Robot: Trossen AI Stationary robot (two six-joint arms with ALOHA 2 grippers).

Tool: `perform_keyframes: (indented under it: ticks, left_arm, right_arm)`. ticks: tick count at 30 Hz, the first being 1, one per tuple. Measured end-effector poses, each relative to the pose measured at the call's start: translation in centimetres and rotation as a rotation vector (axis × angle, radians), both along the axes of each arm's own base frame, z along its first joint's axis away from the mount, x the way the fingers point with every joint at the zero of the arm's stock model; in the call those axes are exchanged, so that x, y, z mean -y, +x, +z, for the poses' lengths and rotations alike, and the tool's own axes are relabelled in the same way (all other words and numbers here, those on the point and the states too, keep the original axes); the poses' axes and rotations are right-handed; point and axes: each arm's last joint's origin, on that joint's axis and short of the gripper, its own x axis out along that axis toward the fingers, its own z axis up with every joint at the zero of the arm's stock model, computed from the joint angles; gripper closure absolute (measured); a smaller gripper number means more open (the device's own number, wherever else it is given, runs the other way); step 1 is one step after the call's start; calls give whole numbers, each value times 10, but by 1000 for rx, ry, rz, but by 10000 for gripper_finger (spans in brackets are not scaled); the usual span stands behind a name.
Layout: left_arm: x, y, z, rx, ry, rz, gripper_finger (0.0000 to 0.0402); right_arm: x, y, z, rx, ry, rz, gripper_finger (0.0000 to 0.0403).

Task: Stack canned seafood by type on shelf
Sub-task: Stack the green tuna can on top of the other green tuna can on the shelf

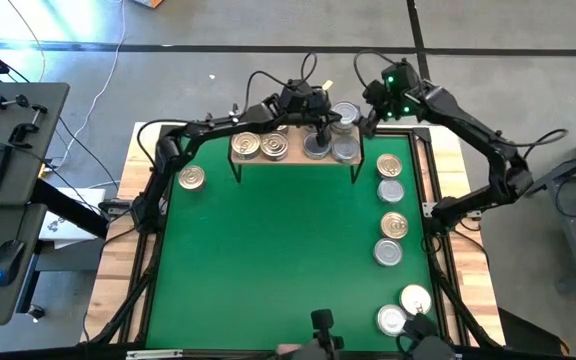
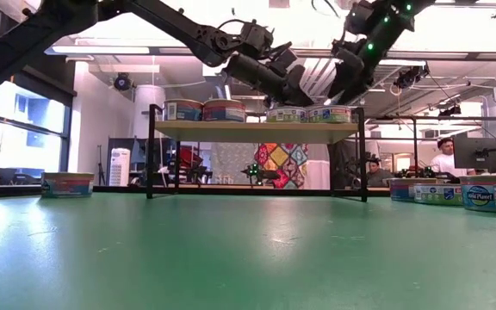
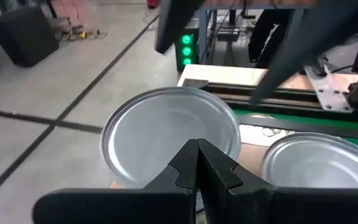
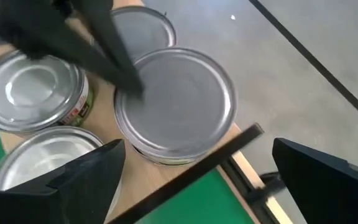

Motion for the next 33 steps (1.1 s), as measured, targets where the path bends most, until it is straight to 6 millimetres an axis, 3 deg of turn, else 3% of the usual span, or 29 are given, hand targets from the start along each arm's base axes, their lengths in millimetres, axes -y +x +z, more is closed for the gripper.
perform_keyframes:
  ticks: [7,14,21,28,33]
  left_arm:
    - [19,5,12,16,46,-36,401]
    - [49,-7,46,-69,137,-19,402]
    - [98,-10,64,-152,144,-132,401]
    - [167,1,48,-268,147,-273,401]
    - [214,4,28,-240,162,-312,402]
  right_arm:
    - [-21,-10,20,47,-8,-13,3]
    - [-84,-25,12,127,-89,40,3]
    - [-163,-39,-24,180,-108,41,3]
    - [-227,-39,-71,156,-21,121,3]
    - [-265,-33,-88,119,23,183,3]
